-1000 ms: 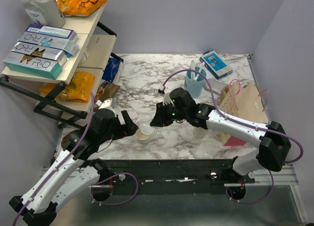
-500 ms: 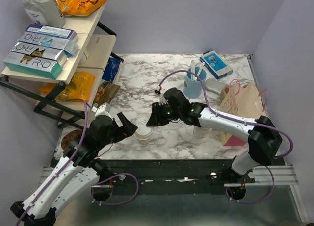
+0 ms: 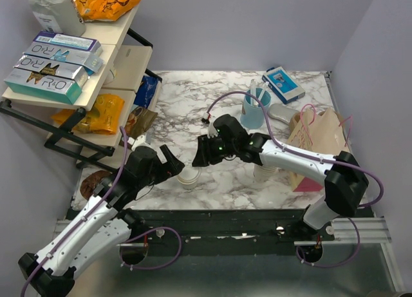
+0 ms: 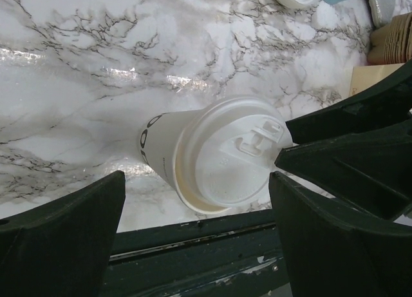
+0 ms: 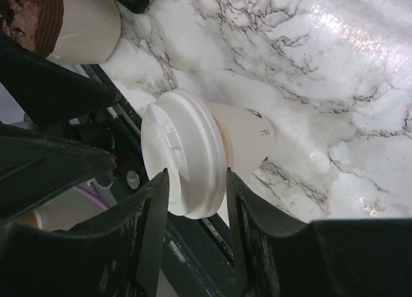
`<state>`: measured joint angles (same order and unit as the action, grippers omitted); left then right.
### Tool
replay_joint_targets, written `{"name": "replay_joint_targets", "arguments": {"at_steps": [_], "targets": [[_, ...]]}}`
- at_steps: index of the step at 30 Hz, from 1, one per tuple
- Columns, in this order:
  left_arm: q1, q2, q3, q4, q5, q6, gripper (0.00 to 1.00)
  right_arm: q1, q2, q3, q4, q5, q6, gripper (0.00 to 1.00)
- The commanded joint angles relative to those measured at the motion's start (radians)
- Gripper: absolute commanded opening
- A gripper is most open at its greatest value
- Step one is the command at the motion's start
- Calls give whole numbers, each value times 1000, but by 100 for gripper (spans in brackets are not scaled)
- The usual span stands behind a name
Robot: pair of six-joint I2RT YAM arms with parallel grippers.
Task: Pack the takeout coffee
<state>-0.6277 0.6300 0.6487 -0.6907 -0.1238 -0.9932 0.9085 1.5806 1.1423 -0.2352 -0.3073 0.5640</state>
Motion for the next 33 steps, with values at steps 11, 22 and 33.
{"name": "replay_joint_targets", "arguments": {"at_steps": [11, 22, 33], "targets": [[20, 69, -24, 74, 9, -4, 99, 3, 45, 56, -105, 62, -56, 53], [28, 105, -61, 118, 55, -21, 99, 18, 48, 54, -89, 5, -67, 53], [33, 105, -93, 163, 73, -56, 94, 41, 45, 71, -82, -1, -76, 53]]}}
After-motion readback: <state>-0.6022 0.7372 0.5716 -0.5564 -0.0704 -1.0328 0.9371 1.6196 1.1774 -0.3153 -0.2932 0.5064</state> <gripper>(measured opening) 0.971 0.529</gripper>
